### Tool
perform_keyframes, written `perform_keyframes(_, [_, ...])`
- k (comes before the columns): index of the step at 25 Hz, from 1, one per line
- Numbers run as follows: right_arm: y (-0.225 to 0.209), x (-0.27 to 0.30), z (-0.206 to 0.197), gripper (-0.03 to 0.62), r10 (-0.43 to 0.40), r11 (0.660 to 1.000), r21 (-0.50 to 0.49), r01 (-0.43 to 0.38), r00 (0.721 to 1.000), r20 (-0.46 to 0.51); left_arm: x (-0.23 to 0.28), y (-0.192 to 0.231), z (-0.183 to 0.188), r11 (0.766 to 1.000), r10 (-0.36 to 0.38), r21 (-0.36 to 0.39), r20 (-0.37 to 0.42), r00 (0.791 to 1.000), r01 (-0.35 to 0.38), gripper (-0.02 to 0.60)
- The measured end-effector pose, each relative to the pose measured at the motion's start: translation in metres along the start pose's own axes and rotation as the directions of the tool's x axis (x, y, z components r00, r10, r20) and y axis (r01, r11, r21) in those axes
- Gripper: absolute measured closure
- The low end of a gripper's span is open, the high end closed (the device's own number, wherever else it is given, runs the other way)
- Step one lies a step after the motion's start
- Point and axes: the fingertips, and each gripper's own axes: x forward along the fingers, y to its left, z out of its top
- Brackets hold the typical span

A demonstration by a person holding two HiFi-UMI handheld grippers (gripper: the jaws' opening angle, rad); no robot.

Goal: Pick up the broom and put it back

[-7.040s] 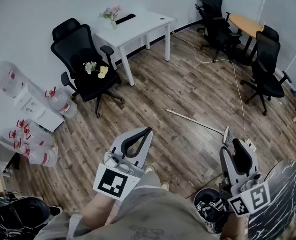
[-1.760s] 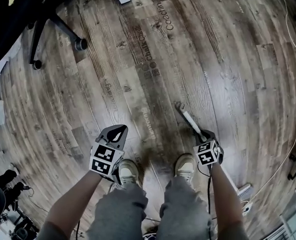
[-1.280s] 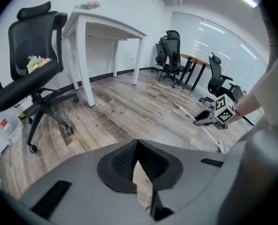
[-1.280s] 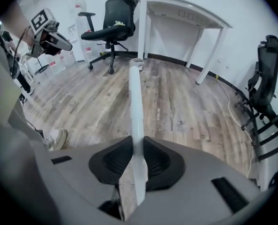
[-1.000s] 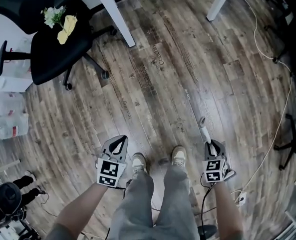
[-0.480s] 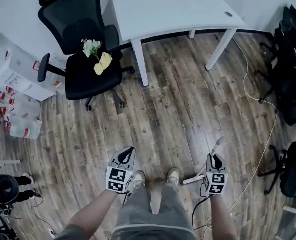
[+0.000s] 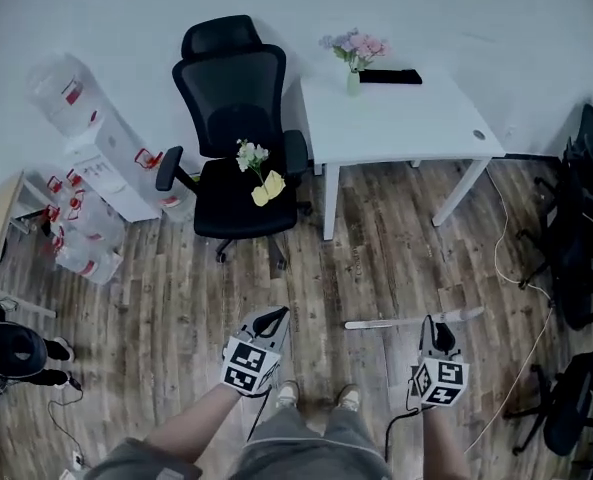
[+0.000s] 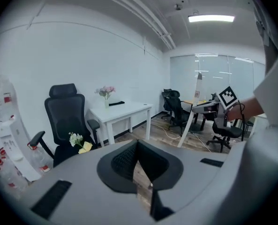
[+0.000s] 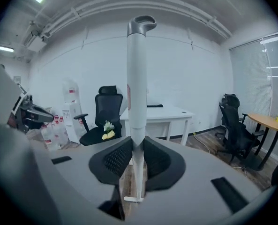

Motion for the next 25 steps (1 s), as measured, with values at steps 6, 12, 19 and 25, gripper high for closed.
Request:
perform_keyframes(6, [0.021,-0.031,0.121,0.5,0.056,0.998,0.025,-0.062,0.983,0.172,-0.053,0.017,0.076,0.999,0.039,0.003,0.159,0.986,-0.04,0.565])
perform_keyframes(12, [0.048,-0.065,0.198,0.5,0.126,0.992,-0.011,-0.128,0.959,0.255,-0.087,0.021,0.119,0.997,0.065,0.026,0.214,0.975,-0.072,0.565])
perform_keyframes(19, [0.069,-0.101,0.209,0.5,0.192,0.98,-0.098,-0.173,0.953,0.233,-0.116,0.017,0.136,0.984,0.115,0.105,0.232,0.966,-0.143,0.566])
perform_keyframes(25, [0.076,-0.117,0.185,0.5,0.211,0.973,-0.13,-0.192,0.964,0.159,-0.114,-0.002,0.136,0.985,0.089,0.12,0.241,0.967,-0.121,0.565])
